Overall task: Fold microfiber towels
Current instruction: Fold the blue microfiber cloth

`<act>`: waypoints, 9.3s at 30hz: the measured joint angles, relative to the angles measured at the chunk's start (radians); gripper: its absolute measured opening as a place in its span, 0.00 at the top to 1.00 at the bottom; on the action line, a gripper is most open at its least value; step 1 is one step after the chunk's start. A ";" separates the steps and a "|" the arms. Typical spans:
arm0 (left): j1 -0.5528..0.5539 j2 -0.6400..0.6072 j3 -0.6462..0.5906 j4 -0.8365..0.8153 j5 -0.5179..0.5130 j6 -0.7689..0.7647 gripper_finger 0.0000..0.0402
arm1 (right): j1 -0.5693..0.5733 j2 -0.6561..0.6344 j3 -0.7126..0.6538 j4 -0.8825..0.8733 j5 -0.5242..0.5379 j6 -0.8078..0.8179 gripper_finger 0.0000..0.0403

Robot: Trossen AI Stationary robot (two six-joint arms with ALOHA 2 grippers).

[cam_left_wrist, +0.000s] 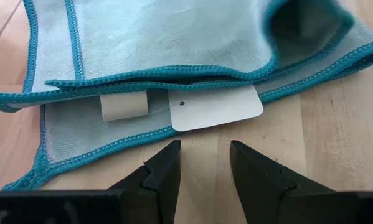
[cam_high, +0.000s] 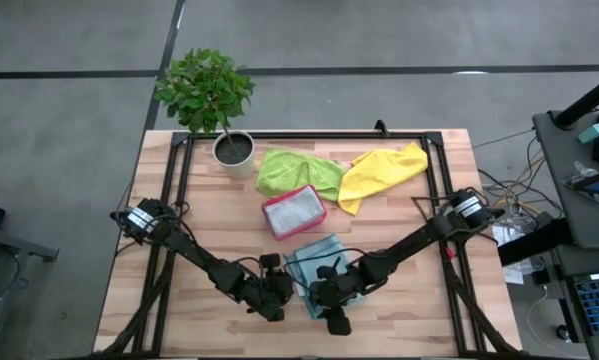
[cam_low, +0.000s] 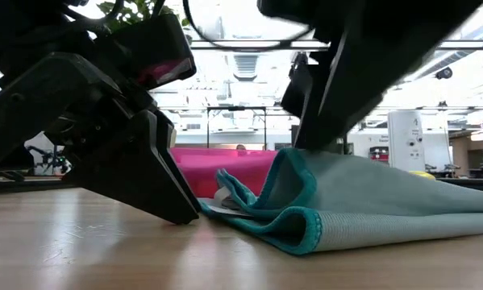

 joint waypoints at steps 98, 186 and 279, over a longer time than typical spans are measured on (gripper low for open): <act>0.159 -0.015 0.106 -0.170 0.031 -0.280 0.98 | -0.102 -0.951 -0.637 0.262 0.431 -0.782 0.98; 0.161 -0.148 0.106 -0.284 0.000 -0.101 0.73 | 0.219 -0.001 0.036 -0.417 0.429 -0.178 0.49; 0.124 -0.150 -0.066 -0.027 0.133 0.054 0.73 | -0.148 0.006 0.039 -0.346 0.247 -0.503 0.98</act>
